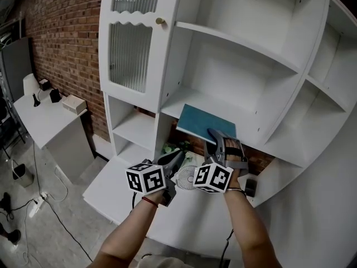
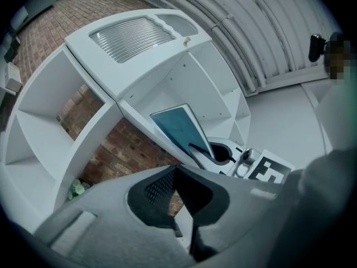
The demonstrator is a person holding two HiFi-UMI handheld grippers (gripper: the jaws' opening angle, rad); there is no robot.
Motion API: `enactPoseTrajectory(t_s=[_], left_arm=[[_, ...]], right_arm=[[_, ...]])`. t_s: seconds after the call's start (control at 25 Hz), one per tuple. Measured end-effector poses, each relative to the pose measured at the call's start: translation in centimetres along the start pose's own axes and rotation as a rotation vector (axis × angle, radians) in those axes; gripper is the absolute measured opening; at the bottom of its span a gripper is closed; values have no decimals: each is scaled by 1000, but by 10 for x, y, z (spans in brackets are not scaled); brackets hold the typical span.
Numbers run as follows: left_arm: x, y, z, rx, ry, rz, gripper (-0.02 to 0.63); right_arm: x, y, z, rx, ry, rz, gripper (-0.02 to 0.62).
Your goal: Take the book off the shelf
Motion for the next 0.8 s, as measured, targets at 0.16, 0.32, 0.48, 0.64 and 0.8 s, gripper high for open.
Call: enactPoseTrajectory(t_s=[0.16,0.32,0.48,0.64,0.8], left_arm=[[0,-1,-6,-22,-10,-4,9],[0,-2,-11,-38,-16,-4,9],[-1,-4,-17,-54,-22,-1,9],[-3,-4,-25,-71,-34,-2,9],[-6,-1,-34,-99,-46,-7,9]], right_arm=[[15,1,-10,-114,-36,-46,55],[28,-2,-21,-235,-58,-82,55],[39,-8,-34,-379,-84,-125,55],[48,-14,-41,-476,-97,-165,55],[55,-20,-45,-551,-104,-197,55]])
Point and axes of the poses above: the fingertips, and each gripper's own axes: x backward along the fingers, z to its left, y out of its top, the point moved 7 cm from there along x, backward along the fingers, and after that the axes turned 1 degree about z, right-handed, at the moved point
